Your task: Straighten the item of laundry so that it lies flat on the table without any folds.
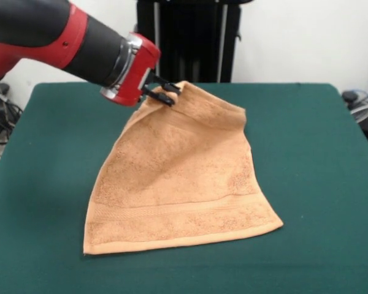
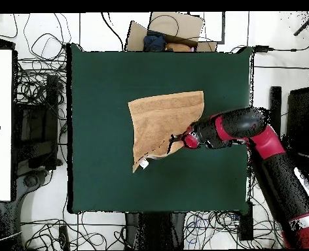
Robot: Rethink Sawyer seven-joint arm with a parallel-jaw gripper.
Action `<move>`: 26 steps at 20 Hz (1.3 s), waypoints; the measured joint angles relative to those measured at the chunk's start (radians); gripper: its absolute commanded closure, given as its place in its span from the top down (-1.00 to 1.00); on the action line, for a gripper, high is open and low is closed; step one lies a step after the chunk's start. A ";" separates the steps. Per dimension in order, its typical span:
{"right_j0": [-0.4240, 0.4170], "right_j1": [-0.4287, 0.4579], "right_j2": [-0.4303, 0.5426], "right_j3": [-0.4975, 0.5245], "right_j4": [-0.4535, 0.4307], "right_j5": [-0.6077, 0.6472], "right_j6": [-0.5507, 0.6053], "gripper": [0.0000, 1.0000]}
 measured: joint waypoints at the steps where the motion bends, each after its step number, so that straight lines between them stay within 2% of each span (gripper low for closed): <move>1: -0.004 0.004 0.000 -0.009 -0.006 0.025 -0.019 -1.00; 6: -0.009 0.010 0.000 -0.041 -0.026 0.093 -0.082 -1.00; 11: -0.009 0.010 0.000 -0.060 -0.028 0.107 -0.116 -1.00; 26: -0.008 0.013 0.000 -0.117 -0.036 0.149 -0.120 -1.00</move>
